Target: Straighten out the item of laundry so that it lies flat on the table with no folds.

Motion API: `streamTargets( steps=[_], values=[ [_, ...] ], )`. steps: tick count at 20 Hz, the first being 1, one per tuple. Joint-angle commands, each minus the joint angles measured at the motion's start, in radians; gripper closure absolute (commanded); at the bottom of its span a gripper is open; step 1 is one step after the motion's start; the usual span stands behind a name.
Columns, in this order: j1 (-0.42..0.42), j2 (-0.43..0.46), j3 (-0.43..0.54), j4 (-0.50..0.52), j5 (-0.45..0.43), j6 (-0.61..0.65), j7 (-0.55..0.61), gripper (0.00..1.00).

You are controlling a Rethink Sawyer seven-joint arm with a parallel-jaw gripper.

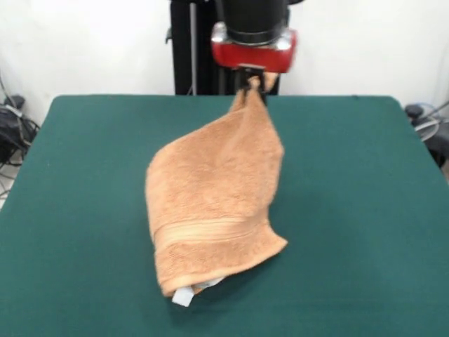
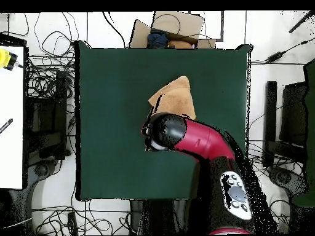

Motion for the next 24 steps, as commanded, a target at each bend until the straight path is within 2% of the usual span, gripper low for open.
streamTargets(
  steps=[1,9,12,14,19,23,24],
  values=[
    [0.102,-0.008,-0.019,0.156,0.099,-0.098,0.381,1.00],
    [0.334,-0.027,-0.117,0.167,0.169,-0.140,0.574,1.00],
    [0.426,-0.022,-0.148,0.120,0.215,-0.100,0.656,1.00],
    [0.458,-0.008,-0.156,0.093,0.233,-0.089,0.682,1.00],
    [0.451,0.030,-0.116,0.098,0.281,-0.171,0.673,1.00],
    [0.349,0.058,0.020,0.171,0.301,-0.418,0.602,1.00],
    [0.333,0.060,0.034,0.180,0.292,-0.445,0.591,1.00]
  ],
)
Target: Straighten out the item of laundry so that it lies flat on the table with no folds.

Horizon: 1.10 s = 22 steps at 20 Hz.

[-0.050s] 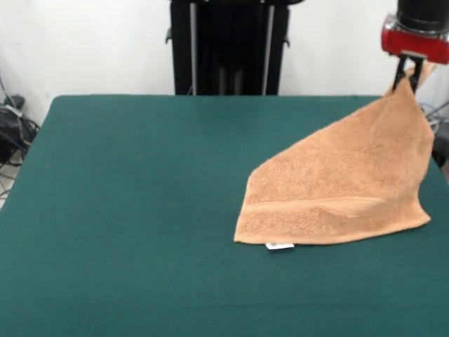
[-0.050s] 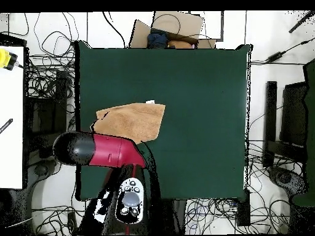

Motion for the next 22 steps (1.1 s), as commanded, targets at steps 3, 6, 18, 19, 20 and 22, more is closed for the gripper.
streamTargets(
  steps=[3,6,18,19,20,22],
  values=[
    [-0.135,0.052,0.160,0.123,0.038,-0.285,0.150,1.00],
    [-0.160,0.050,0.184,0.126,0.024,-0.275,0.140,1.00],
    [-0.268,0.046,0.295,0.159,-0.006,-0.279,0.112,0.00],
    [-0.268,0.043,0.291,0.157,-0.008,-0.268,0.109,0.00],
    [-0.279,0.041,0.302,0.162,-0.008,-0.262,0.105,0.00],
    [-0.293,0.036,0.313,0.166,-0.009,-0.249,0.098,0.00]
  ],
)
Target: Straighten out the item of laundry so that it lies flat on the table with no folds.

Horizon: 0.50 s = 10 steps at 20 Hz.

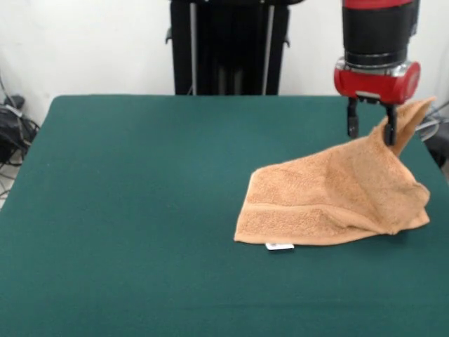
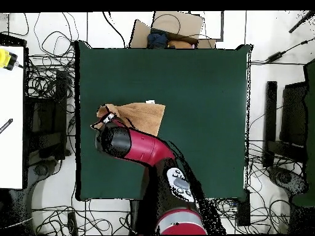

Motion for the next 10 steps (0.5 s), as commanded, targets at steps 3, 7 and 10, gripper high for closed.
streamTargets(
  steps=[3,7,10],
  values=[
    [-0.028,0.008,0.105,0.072,-0.014,0.066,0.098,0.00],
    [-0.042,-0.027,0.109,0.087,-0.009,0.106,0.096,0.00],
    [0.050,-0.168,-0.029,-0.020,-0.033,0.407,0.131,0.00]
  ],
)
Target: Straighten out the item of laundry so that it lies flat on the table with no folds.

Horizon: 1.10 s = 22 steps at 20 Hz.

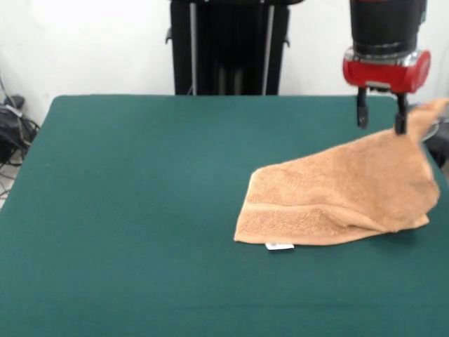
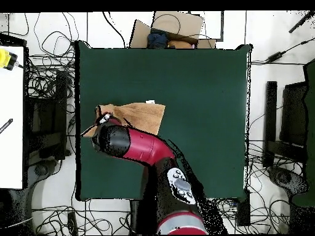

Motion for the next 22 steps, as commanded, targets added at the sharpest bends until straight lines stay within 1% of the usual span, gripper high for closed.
streamTargets(
  steps=[1,3,5,8,10,13,15,18,20,22],
  values=[
    [0.073,-0.163,-0.080,-0.074,-0.056,0.424,0.151,0.00],
    [0.063,-0.215,-0.080,-0.141,-0.076,0.597,0.179,0.00],
    [0.033,-0.249,-0.058,-0.180,-0.070,0.725,0.190,0.00],
    [-0.012,-0.276,-0.032,-0.218,-0.052,0.851,0.171,0.00],
    [-0.046,-0.269,-0.021,-0.232,-0.045,0.887,0.117,0.00],
    [-0.092,-0.245,-0.014,-0.215,-0.035,0.869,0.016,0.00],
    [-0.116,-0.226,-0.011,-0.196,-0.044,0.825,-0.040,0.00],
    [-0.155,-0.166,0.011,-0.153,-0.069,0.689,-0.116,0.00],
    [-0.183,-0.106,0.035,-0.137,-0.096,0.576,-0.155,0.00],
    [-0.214,-0.040,0.065,-0.143,-0.124,0.491,-0.189,0.00]
  ],
)
